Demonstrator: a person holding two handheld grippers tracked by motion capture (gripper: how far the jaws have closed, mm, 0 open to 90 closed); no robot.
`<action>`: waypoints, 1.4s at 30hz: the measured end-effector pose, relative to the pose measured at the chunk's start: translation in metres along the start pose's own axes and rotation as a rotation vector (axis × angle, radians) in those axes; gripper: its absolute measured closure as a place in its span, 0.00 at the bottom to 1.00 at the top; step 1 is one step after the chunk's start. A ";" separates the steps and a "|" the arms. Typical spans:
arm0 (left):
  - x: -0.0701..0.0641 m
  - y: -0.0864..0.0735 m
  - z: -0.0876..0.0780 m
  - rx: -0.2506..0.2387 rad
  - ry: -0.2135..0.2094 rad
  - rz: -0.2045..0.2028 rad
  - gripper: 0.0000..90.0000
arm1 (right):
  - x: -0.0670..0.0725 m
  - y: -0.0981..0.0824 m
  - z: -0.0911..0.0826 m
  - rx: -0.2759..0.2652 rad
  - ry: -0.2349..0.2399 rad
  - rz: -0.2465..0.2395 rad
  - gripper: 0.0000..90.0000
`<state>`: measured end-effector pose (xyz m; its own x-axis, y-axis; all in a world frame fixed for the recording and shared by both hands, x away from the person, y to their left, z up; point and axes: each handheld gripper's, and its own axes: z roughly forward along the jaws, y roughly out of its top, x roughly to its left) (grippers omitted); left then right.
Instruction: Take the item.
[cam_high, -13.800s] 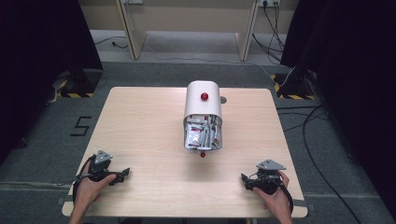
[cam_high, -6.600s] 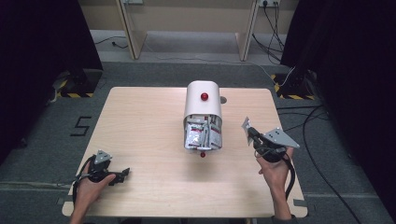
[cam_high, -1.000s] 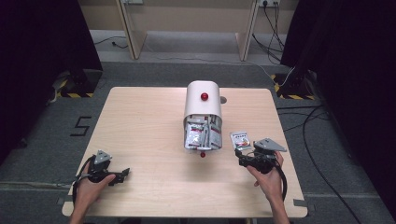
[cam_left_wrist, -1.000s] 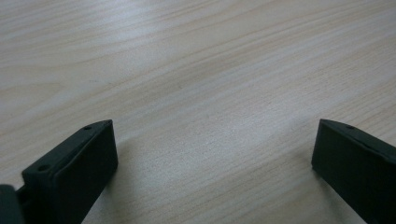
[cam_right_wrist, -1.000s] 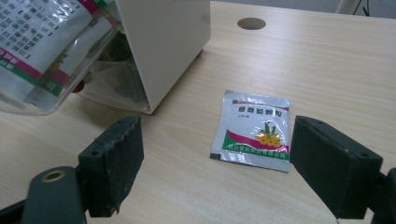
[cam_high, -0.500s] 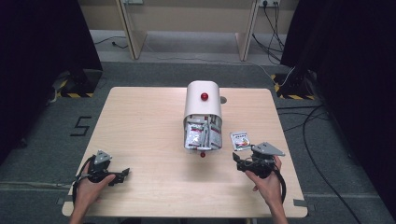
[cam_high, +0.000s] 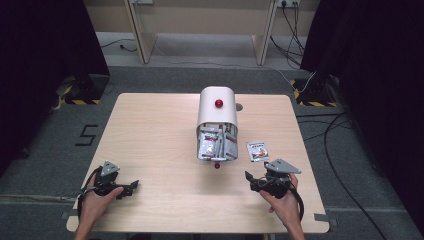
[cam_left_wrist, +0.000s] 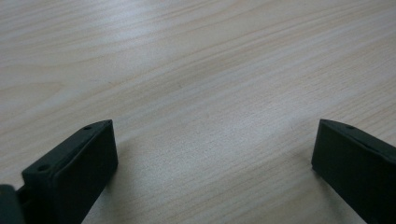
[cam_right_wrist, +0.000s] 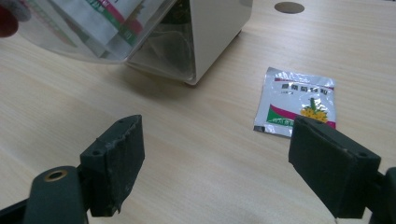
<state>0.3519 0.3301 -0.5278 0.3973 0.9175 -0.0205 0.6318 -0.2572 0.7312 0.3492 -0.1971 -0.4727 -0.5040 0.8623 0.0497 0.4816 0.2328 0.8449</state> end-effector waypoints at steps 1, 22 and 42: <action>0.000 0.000 0.000 0.000 0.000 0.000 0.00 | 0.000 -0.001 0.000 0.001 0.003 -0.002 0.22; 0.000 0.000 0.000 0.000 0.000 0.000 0.00 | 0.014 -0.020 -0.001 0.041 0.043 -0.015 0.22; 0.000 0.000 0.000 0.000 0.001 -0.001 0.00 | 0.018 -0.040 -0.004 0.105 0.073 -0.032 0.19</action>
<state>0.3513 0.3303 -0.5278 0.3959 0.9180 -0.0207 0.6322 -0.2562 0.7312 0.3180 -0.1924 -0.5030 -0.5688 0.8199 0.0655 0.5353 0.3085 0.7863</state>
